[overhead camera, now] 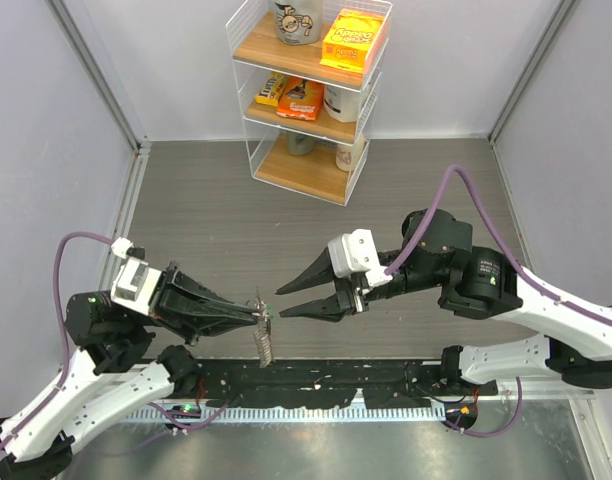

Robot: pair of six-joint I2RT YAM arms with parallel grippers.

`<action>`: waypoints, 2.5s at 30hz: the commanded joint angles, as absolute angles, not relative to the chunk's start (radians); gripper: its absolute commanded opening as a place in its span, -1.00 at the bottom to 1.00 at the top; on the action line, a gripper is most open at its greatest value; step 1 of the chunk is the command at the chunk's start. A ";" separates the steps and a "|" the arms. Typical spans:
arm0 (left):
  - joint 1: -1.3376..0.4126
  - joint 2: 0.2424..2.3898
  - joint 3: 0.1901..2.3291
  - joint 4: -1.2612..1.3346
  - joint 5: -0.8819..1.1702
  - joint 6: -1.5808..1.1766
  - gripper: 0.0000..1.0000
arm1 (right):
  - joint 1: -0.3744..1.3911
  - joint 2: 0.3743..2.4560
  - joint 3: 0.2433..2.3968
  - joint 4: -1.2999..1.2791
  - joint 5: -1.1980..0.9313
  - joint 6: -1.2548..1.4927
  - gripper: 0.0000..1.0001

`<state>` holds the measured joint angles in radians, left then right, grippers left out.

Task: Put the keys on the keyring

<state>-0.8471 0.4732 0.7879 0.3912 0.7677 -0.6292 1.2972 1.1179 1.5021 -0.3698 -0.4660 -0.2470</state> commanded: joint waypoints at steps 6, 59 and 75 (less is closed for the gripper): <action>-0.848 0.463 0.778 0.442 0.729 -0.620 -1.00 | 1.318 1.152 1.586 -0.304 -0.488 -0.222 -0.29; -0.850 0.448 0.787 0.482 0.678 -0.624 -1.00 | 1.344 1.101 1.408 -0.189 -0.460 -0.190 -0.30; -0.848 0.437 0.769 0.502 0.677 -0.640 -1.00 | 1.344 1.138 1.476 -0.183 -0.419 -0.170 -0.22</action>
